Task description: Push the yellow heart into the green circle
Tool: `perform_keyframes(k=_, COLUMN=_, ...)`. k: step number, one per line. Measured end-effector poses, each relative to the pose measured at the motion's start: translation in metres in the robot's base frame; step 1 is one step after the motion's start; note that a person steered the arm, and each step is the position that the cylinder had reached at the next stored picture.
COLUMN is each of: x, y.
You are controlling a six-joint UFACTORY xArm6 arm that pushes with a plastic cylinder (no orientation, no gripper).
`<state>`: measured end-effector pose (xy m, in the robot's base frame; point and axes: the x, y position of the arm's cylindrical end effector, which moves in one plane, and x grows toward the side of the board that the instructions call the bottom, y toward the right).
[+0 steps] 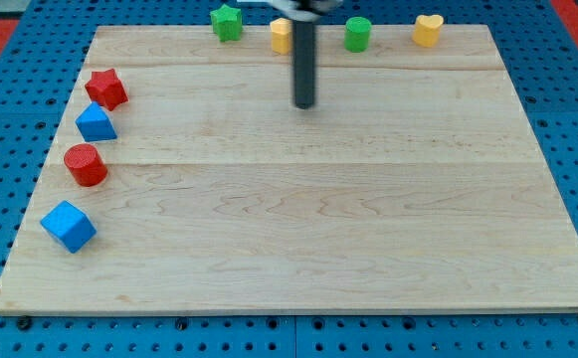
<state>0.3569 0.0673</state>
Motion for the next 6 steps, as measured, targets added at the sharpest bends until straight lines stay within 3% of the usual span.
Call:
perform_keyframes(k=1, x=-0.013, y=0.151)
perform_keyframes(k=2, x=-0.09, y=0.266)
perform_keyframes(k=3, x=-0.165, y=0.275)
perform_keyframes(k=4, x=-0.165, y=0.275)
perform_keyframes(k=5, x=-0.166, y=0.227)
perform_keyframes(k=6, x=-0.165, y=0.078)
